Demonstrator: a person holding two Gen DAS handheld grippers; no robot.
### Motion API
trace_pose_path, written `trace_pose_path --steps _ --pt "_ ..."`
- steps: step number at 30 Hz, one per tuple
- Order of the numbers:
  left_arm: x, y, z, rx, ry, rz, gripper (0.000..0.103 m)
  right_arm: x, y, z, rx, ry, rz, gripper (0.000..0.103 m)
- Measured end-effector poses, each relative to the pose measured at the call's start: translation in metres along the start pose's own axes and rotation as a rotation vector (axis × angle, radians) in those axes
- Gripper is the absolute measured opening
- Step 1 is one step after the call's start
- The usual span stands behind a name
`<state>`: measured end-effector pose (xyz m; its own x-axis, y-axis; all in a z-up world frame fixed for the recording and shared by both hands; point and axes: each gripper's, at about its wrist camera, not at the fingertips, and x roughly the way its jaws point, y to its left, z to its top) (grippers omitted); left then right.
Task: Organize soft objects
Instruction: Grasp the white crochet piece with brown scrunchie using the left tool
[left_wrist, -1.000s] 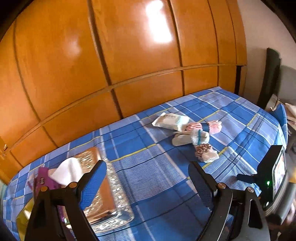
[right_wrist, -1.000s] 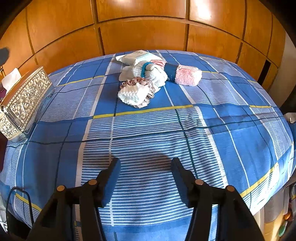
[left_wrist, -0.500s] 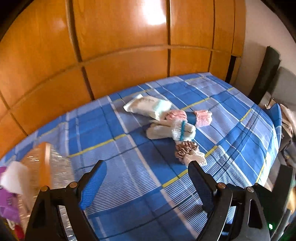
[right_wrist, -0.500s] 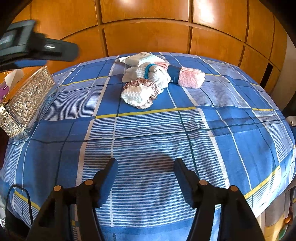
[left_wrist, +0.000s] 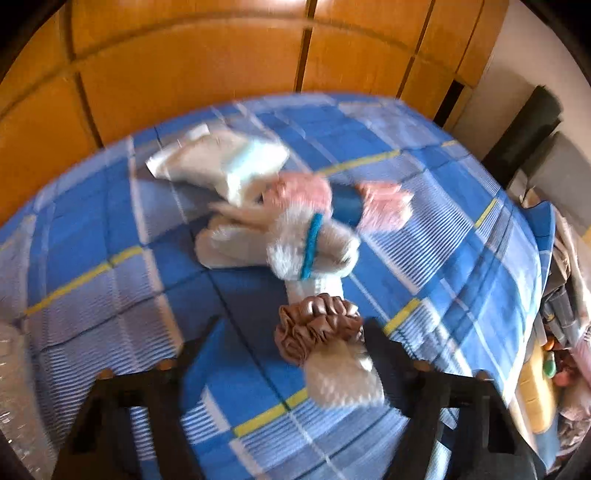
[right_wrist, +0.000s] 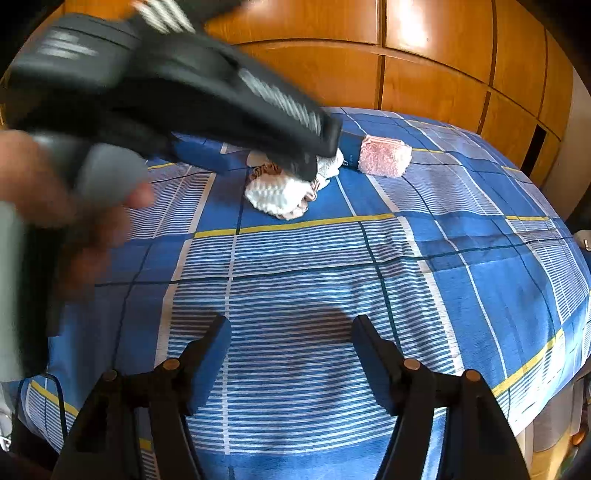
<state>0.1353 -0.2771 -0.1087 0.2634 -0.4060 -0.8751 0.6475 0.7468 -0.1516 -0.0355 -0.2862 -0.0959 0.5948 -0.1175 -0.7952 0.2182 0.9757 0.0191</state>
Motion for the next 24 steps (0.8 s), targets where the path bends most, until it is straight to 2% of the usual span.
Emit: trace_pose_path --steps 2,3,4,7,13,16,20,23,24 --pt "0.009 0.004 -0.003 -0.035 0.026 -0.095 0.041 0.0 0.001 0.0 -0.001 0.0 0.002 0.07" --pt "0.006 0.005 -0.006 -0.038 0.009 -0.117 0.039 0.0 0.001 0.0 -0.001 0.0 0.003 0.07" --pt "0.002 0.004 -0.01 -0.019 -0.007 -0.106 0.037 0.0 0.001 -0.001 -0.001 0.0 0.004 0.07" --pt "-0.01 0.009 -0.028 -0.001 -0.018 -0.115 0.037 -0.001 0.002 -0.001 -0.005 0.002 0.004 0.07" --pt "-0.04 0.03 -0.077 0.05 -0.063 -0.026 0.037 -0.002 0.004 -0.001 -0.014 0.006 0.003 0.07" --pt "-0.051 0.042 -0.101 0.053 -0.082 -0.018 0.037 -0.003 0.004 -0.001 -0.02 0.017 0.003 0.07" --pt "-0.051 0.045 -0.112 0.051 -0.101 -0.009 0.037 -0.002 0.002 0.003 -0.028 0.057 0.019 0.069" --pt "-0.047 0.039 -0.112 0.071 -0.114 0.019 0.038 -0.004 -0.008 0.011 0.005 0.087 0.039 0.059" --pt "-0.045 0.037 -0.112 0.078 -0.118 0.028 0.038 -0.006 -0.014 0.013 0.023 0.086 0.046 0.058"
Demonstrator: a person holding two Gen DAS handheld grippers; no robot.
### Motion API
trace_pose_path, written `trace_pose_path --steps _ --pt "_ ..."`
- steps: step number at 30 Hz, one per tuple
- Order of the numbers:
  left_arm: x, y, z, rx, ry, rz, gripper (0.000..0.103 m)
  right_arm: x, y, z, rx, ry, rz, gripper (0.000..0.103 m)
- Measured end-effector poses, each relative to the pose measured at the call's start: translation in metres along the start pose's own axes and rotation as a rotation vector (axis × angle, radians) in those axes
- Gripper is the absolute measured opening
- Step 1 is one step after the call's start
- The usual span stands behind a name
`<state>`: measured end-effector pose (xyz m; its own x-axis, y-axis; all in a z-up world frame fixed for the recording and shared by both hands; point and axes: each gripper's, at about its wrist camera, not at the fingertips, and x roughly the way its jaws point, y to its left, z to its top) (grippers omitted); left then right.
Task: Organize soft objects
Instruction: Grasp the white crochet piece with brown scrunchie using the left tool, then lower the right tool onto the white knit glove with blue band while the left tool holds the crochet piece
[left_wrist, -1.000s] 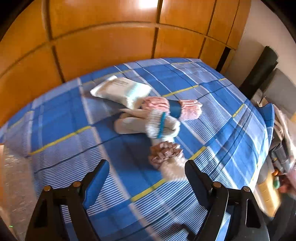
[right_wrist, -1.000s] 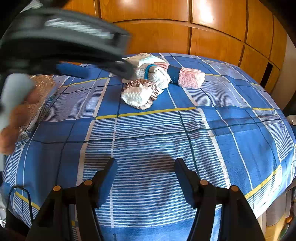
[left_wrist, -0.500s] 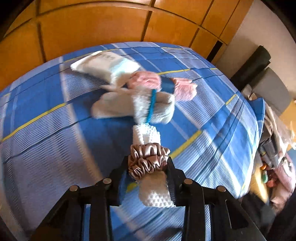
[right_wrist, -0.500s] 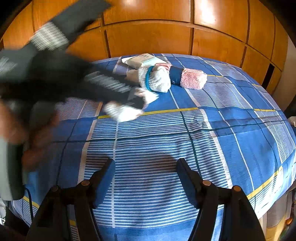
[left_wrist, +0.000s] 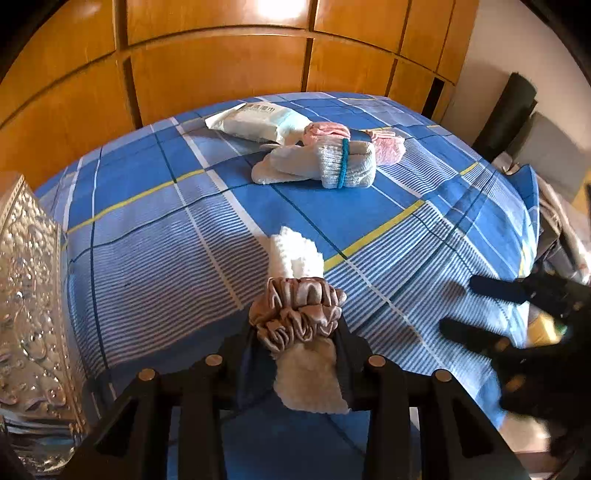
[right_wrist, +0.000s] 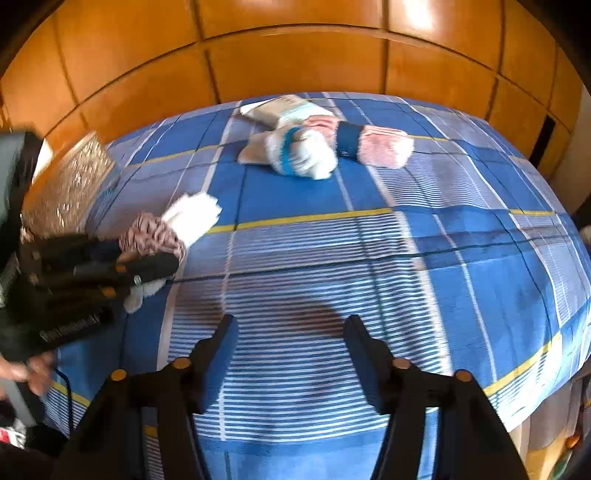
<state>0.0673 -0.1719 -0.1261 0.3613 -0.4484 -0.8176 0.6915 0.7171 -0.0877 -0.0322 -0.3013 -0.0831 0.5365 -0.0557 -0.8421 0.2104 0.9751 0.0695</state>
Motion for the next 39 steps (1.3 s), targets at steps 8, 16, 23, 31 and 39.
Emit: trace_pose_path --steps 8,16,23,31,39 --pt "0.001 0.001 -0.002 -0.007 -0.023 -0.004 0.038 -0.017 -0.026 0.036 -0.009 -0.069 0.005 0.058" --pt "0.0 0.008 -0.003 -0.06 -0.037 -0.046 0.037 0.006 0.001 0.103 -0.253 -0.112 0.001 0.058" --pt "0.0 0.011 -0.003 -0.087 -0.042 -0.061 0.037 0.067 0.018 0.135 -0.425 0.02 -0.038 0.058" --pt "-0.002 0.009 -0.007 -0.091 -0.058 -0.056 0.037 0.091 0.016 0.134 -0.351 0.057 -0.037 0.04" --pt "-0.004 0.004 -0.007 -0.079 -0.06 -0.031 0.037 0.045 0.0 0.074 -0.182 0.1 -0.017 0.04"
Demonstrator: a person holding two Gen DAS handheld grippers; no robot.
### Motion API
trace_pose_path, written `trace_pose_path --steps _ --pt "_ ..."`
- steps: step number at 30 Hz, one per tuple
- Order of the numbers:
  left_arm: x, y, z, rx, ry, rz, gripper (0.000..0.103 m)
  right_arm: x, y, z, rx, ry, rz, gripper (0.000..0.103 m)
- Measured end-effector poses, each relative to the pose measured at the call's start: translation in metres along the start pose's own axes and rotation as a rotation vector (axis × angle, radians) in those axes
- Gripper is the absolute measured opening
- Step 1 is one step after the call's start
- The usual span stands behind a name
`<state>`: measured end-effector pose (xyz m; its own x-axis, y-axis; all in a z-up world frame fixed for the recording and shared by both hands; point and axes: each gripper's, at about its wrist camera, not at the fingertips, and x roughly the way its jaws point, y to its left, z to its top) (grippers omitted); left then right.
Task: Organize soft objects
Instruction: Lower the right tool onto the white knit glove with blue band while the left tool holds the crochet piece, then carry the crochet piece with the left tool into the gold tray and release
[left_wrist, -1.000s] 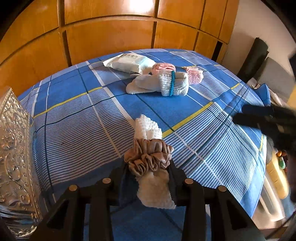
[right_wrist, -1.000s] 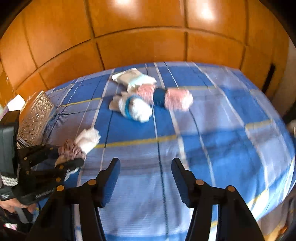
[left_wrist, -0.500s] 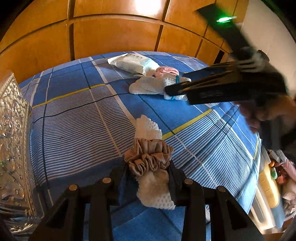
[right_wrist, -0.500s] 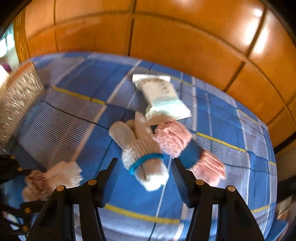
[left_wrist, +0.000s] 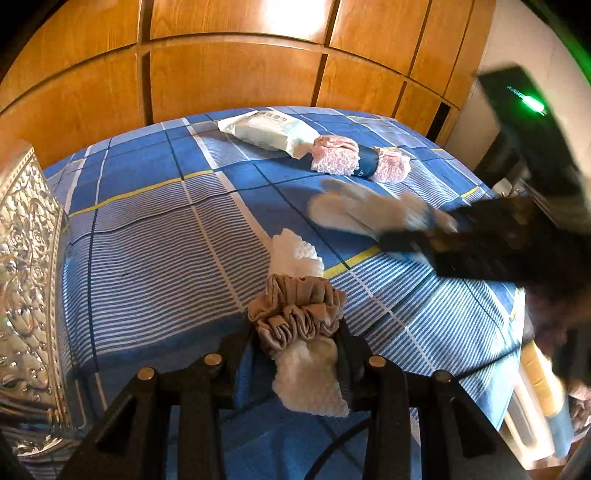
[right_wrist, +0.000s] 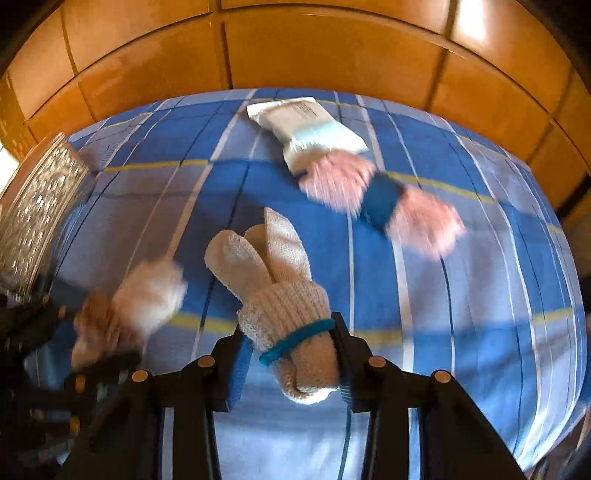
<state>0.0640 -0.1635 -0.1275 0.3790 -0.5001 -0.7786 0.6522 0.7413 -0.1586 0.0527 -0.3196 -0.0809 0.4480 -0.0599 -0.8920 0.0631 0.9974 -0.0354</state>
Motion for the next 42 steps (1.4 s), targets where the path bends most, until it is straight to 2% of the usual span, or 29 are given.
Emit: trace_pose_path --steps 4,7,12,18,23,28,31,35,42 --pt "0.002 0.001 0.009 -0.015 0.038 0.016 0.034 -0.01 0.003 -0.026 0.047 -0.013 0.003 0.04" --pt "0.001 0.005 0.023 -0.064 0.083 0.009 0.033 -0.009 0.004 -0.029 0.069 -0.042 -0.012 0.04" --pt "-0.018 0.008 0.055 -0.09 0.048 0.022 0.033 -0.008 0.007 -0.033 0.059 -0.085 -0.038 0.04" --pt "-0.041 0.03 0.116 -0.16 0.005 0.059 0.033 -0.01 0.008 -0.038 0.067 -0.116 -0.044 0.04" --pt "-0.071 0.079 0.157 -0.258 -0.045 0.124 0.033 -0.009 0.01 -0.039 0.064 -0.129 -0.054 0.04" --pt "-0.119 0.152 0.176 -0.338 -0.108 0.257 0.033 -0.007 0.009 -0.038 0.078 -0.101 -0.059 0.041" --pt "-0.148 0.198 0.174 -0.393 -0.128 0.334 0.033 -0.005 0.01 -0.035 0.083 -0.094 -0.072 0.041" --pt "-0.187 0.254 0.148 -0.46 -0.149 0.431 0.033 -0.006 0.013 -0.039 0.073 -0.113 -0.086 0.041" --pt "-0.248 0.327 0.059 -0.607 -0.185 0.528 0.033 -0.007 0.016 -0.04 0.054 -0.124 -0.105 0.041"
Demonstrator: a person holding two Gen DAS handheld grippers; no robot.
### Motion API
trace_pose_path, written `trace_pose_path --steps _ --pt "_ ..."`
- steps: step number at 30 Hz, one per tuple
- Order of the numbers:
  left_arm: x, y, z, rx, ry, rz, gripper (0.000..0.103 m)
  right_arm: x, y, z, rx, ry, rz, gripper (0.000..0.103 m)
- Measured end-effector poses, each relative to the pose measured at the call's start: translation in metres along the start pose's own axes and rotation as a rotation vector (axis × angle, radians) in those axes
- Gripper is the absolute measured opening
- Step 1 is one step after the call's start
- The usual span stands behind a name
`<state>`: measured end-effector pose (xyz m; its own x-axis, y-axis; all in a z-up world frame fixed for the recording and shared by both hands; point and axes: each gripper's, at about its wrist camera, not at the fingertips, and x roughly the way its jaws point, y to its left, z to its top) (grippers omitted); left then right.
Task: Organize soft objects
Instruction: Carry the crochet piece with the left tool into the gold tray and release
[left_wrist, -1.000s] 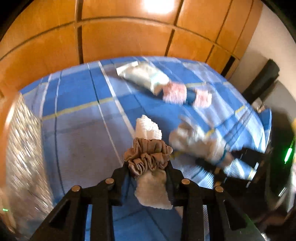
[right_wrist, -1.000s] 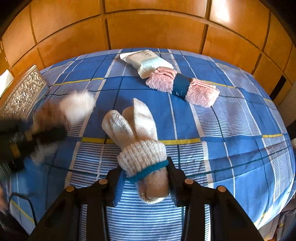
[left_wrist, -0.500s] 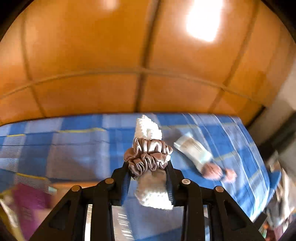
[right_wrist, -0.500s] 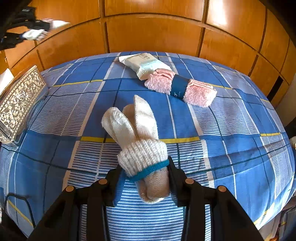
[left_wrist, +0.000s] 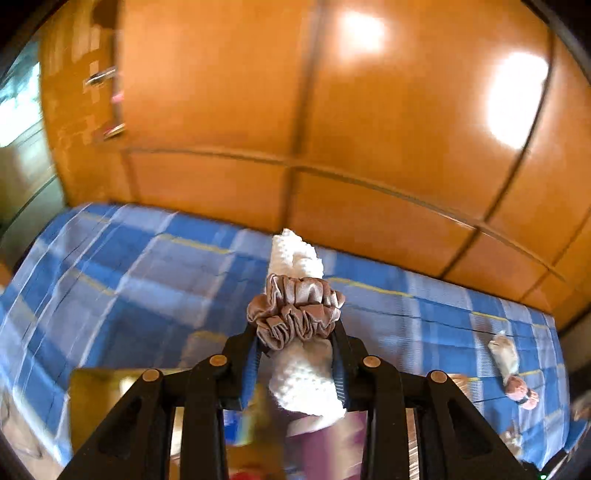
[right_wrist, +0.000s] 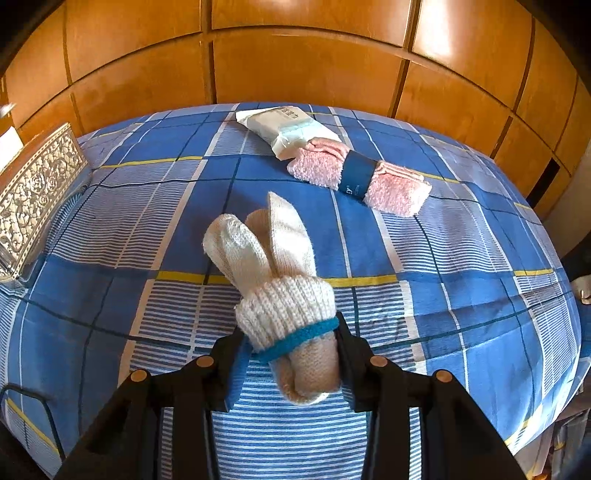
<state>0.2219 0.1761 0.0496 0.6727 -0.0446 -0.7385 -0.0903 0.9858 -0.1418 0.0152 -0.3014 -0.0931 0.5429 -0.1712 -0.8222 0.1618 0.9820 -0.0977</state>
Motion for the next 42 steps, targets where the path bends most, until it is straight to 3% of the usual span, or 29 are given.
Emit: trace_pose_path --steps 9,15,21,27,32,37,42 --pt "-0.031 0.14 -0.073 -0.197 -0.008 0.086 0.034 -0.001 0.004 -0.002 -0.003 -0.014 -0.032 0.041" --pt "-0.025 0.189 -0.139 -0.288 0.093 0.108 0.034 0.0 0.006 0.0 0.0 -0.006 -0.053 0.041" --pt "0.002 0.182 -0.169 -0.341 0.195 0.049 0.037 0.002 0.009 0.002 0.003 0.019 -0.076 0.041" --pt "0.016 0.161 -0.171 -0.314 0.216 0.043 0.054 0.003 0.01 0.003 0.008 0.03 -0.086 0.041" --pt "0.001 0.15 -0.177 -0.267 0.179 0.087 0.074 0.004 0.012 0.004 0.002 0.035 -0.093 0.041" --pt "-0.025 0.14 -0.184 -0.202 0.099 0.162 0.074 0.005 0.012 0.005 0.008 0.041 -0.098 0.041" --pt "-0.053 0.122 -0.194 -0.146 0.023 0.185 0.075 0.007 0.012 0.01 0.018 0.063 -0.097 0.04"
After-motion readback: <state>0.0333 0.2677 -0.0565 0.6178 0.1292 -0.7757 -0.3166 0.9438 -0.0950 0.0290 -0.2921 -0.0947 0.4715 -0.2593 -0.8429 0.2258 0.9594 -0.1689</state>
